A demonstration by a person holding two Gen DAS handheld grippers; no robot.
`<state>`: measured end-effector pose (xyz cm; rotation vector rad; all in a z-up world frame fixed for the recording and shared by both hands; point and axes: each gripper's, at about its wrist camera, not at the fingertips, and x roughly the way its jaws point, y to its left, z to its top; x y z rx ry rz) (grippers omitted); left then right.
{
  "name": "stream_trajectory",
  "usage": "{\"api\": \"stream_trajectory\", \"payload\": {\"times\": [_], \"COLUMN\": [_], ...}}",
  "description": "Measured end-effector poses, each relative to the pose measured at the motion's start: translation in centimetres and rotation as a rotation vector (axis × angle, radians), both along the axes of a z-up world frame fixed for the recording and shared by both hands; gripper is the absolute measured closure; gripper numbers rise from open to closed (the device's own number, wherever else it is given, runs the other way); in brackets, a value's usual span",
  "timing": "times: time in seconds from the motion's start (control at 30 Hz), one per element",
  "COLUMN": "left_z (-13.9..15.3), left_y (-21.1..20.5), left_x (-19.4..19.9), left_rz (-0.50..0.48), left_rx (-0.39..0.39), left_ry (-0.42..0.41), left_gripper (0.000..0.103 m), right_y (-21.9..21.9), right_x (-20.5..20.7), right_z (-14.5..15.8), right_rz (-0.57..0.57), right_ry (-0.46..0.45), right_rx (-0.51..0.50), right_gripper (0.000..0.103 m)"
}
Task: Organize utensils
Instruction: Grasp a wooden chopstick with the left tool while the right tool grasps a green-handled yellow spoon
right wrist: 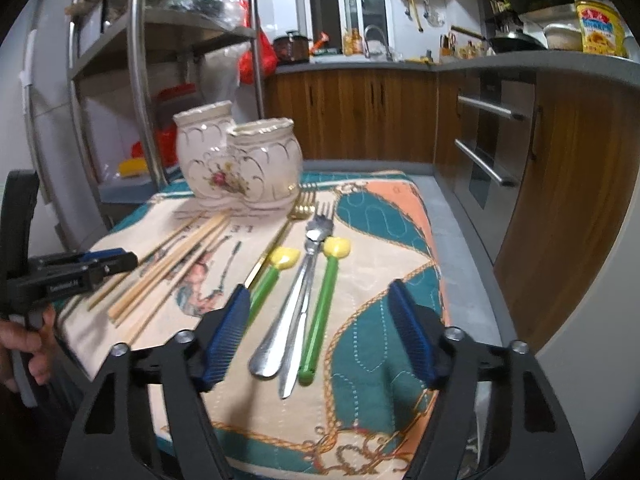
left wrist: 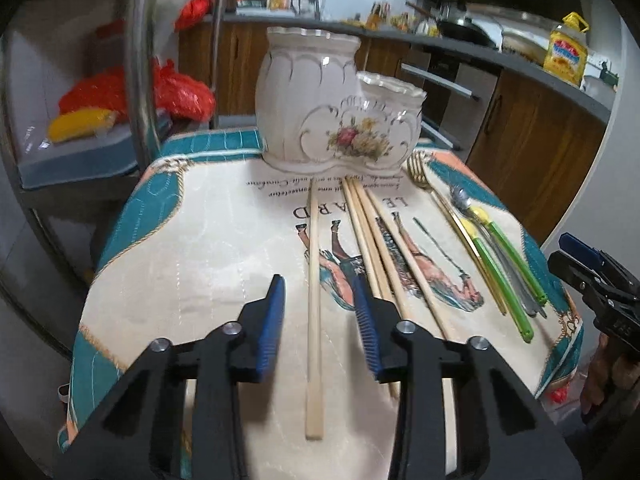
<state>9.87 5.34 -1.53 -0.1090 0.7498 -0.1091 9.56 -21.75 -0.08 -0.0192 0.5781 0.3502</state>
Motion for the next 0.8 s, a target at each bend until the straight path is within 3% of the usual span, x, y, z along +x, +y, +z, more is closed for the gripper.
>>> {"api": "stream_trajectory", "payload": {"times": [0.27,0.53,0.8], "left_z": [0.0,0.0,0.4], "left_y": [-0.6,-1.1,-1.0], "left_x": [3.9,5.0,6.6], "left_rz": [-0.071,-0.101,-0.154], "left_rx": [0.08,0.176,0.211], "left_ry": [0.119,0.166,0.254], "left_gripper": [0.073,0.074,0.077], "right_y": [-0.2,0.3,1.3], "right_x": [3.8,6.7,8.5], "right_z": [-0.8,-1.5,-1.0], "right_rz": [0.021,0.069,0.113], "right_ry": [0.134,0.26,0.336], "right_rx": [-0.043,-0.078,-0.191], "right_gripper": [0.05,0.06,0.075]}}
